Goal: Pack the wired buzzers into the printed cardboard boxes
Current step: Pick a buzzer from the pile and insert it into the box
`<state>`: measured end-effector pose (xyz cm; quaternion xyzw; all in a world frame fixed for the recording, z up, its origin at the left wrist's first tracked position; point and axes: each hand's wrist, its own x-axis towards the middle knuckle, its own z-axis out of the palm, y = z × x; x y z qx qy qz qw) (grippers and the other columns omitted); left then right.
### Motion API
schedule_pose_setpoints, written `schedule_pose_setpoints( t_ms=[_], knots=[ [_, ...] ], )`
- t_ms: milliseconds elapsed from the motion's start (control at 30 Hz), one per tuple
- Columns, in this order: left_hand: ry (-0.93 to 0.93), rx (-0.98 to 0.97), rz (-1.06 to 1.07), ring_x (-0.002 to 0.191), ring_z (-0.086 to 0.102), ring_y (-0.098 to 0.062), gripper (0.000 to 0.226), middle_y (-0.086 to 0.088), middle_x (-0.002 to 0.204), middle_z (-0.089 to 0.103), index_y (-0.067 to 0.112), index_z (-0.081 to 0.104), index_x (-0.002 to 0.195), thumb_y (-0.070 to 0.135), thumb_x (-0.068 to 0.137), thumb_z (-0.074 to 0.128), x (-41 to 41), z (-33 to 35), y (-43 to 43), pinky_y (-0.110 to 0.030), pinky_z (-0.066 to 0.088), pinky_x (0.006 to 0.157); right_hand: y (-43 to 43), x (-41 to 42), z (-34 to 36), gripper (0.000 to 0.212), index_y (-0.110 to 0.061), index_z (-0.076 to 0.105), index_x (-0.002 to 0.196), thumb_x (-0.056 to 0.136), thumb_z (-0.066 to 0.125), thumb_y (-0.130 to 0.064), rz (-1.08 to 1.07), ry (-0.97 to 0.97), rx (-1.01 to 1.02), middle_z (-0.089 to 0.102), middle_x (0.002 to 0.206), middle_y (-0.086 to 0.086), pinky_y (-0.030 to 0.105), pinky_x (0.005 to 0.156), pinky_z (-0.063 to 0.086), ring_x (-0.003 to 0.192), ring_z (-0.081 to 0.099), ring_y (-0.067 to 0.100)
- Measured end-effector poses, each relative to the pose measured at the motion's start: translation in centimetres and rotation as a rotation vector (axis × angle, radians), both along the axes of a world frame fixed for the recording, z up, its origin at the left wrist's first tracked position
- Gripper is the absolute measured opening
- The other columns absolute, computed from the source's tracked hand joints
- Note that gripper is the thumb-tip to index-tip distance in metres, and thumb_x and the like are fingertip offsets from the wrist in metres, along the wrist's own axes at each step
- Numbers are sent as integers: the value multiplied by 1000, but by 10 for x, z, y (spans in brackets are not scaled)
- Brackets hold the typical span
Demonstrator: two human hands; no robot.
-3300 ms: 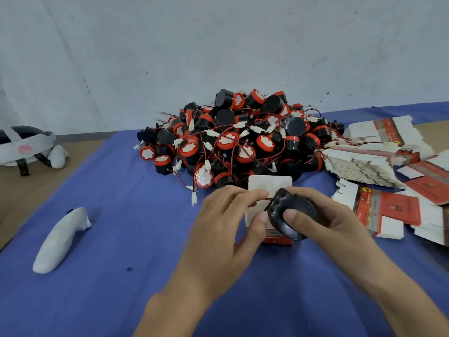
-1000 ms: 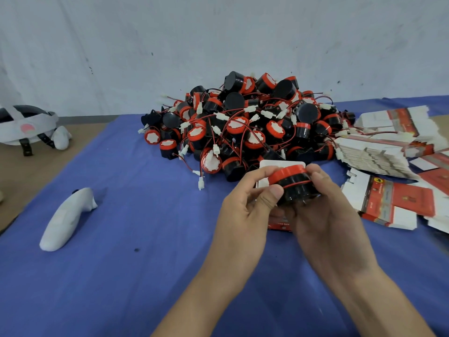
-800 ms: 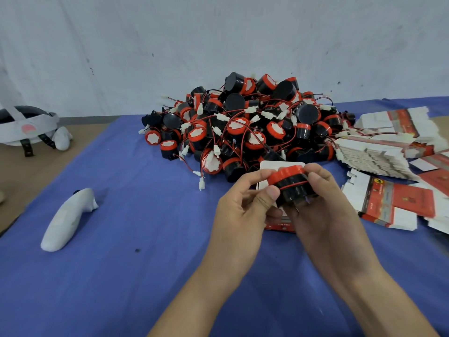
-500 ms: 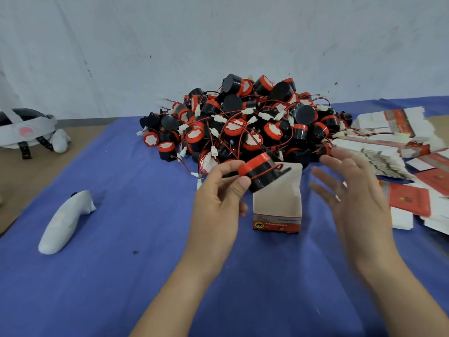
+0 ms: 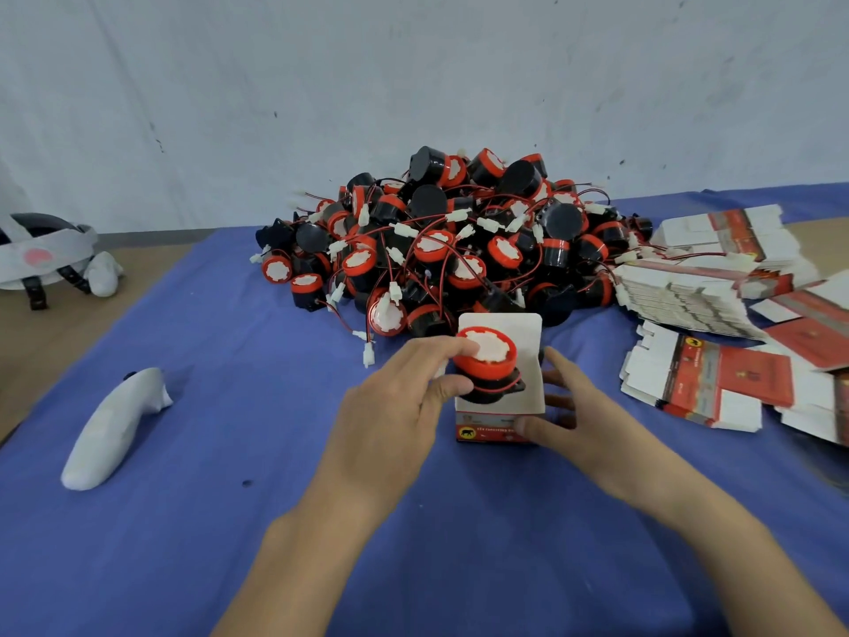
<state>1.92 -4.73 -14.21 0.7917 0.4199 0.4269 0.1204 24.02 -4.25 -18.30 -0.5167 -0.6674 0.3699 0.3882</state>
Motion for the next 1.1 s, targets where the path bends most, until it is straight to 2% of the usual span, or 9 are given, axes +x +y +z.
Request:
schedule_pose_setpoints(
  t_ms=[100,233,367,533,633,767,900,1000,1100],
  knots=[
    [57,39,4,72,49,27,32,38,99,57,25,67,120,4,96,63,2,-1,-1,-13,46,63,3,4,-6,68,-60,35,141,90,73,-34,7,-56,-36,62,123,-33,34,99,53,113,61,-6],
    [152,47,27,81,47,33,29,27,113,64,26,67,120,10,97,63,-1,-4,1,-33,54,56,1,3,-7,69,-62,34,142,92,72,-33,67,-93,-39,62,128,-30,36,103,50,120,58,-3],
    [315,-72,32,109,49,13,31,30,115,65,43,55,127,23,102,52,-2,-6,5,-17,46,64,2,-1,-10,68,-64,35,140,92,73,-36,100,-92,-29,62,133,-23,43,106,47,127,57,6],
    [424,-126,71,101,47,5,37,28,100,66,51,35,125,25,103,50,-1,-13,11,-18,38,59,2,-3,-11,66,-64,35,140,91,73,-39,101,-82,-25,61,134,-21,43,107,47,127,57,9],
    [420,-130,67,94,48,17,38,27,109,57,49,44,122,20,101,54,1,-18,9,-19,43,62,1,-4,-11,60,-65,36,136,92,70,-43,112,-84,-15,59,132,-26,38,105,48,123,57,5],
    [430,-126,80,99,59,-6,33,22,123,57,45,54,125,22,101,55,2,-15,10,-37,53,73,-4,-15,-3,38,-73,44,117,84,60,-66,75,14,8,61,119,-35,9,85,49,110,60,-10],
    [441,-144,73,98,60,-8,25,21,124,52,41,57,124,28,102,53,1,-13,11,-38,53,75,-3,-36,-5,22,-73,46,103,83,53,-72,-62,92,9,62,109,-38,12,79,49,103,60,-14],
    [405,-197,80,92,60,-8,18,20,116,45,35,60,117,32,102,53,1,-15,12,-36,53,77,-2,-44,-6,20,-67,45,103,88,59,-64,-85,90,-15,61,105,-41,5,73,46,99,58,-18],
    [182,-325,22,89,57,0,18,19,109,50,37,63,115,30,99,60,0,-12,11,-19,49,78,0,-44,-6,23,-54,48,107,95,64,-44,-82,99,-33,61,103,-39,3,72,46,97,59,-17]
  ],
)
